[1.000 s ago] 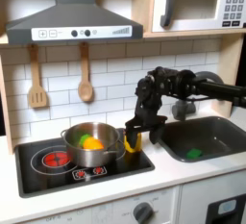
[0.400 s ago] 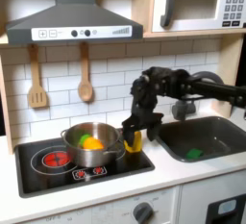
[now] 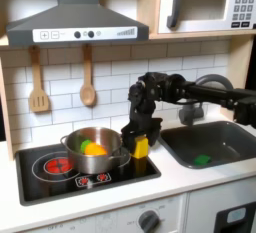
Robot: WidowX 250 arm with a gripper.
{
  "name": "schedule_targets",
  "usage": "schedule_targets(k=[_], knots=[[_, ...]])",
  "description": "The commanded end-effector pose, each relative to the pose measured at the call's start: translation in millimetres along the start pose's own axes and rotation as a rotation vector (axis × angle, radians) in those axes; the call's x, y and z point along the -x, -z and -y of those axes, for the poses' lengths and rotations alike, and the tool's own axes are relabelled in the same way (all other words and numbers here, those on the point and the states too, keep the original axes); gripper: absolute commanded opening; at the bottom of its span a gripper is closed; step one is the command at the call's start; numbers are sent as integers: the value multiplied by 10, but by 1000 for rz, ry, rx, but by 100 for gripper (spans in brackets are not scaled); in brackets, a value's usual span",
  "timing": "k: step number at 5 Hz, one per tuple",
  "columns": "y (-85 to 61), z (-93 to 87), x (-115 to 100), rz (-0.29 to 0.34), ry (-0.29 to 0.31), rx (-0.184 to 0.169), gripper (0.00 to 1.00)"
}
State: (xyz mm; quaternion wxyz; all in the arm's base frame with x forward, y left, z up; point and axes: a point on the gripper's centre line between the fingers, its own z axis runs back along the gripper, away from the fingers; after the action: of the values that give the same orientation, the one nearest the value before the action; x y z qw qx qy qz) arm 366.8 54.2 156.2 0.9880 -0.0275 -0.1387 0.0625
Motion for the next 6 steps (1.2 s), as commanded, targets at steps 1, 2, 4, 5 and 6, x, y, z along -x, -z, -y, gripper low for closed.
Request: schedule_targets(k=[1,2,4,5,6], knots=[[-16,27,45,-24,-19,14,100],[5,-14,49,-10,-23,19,100],[124,-51,-31,-1,-2,-23,100],[74,-21,-91,12,-4,-32,100],[126,-58,-45,-8,-2,-25,100]])
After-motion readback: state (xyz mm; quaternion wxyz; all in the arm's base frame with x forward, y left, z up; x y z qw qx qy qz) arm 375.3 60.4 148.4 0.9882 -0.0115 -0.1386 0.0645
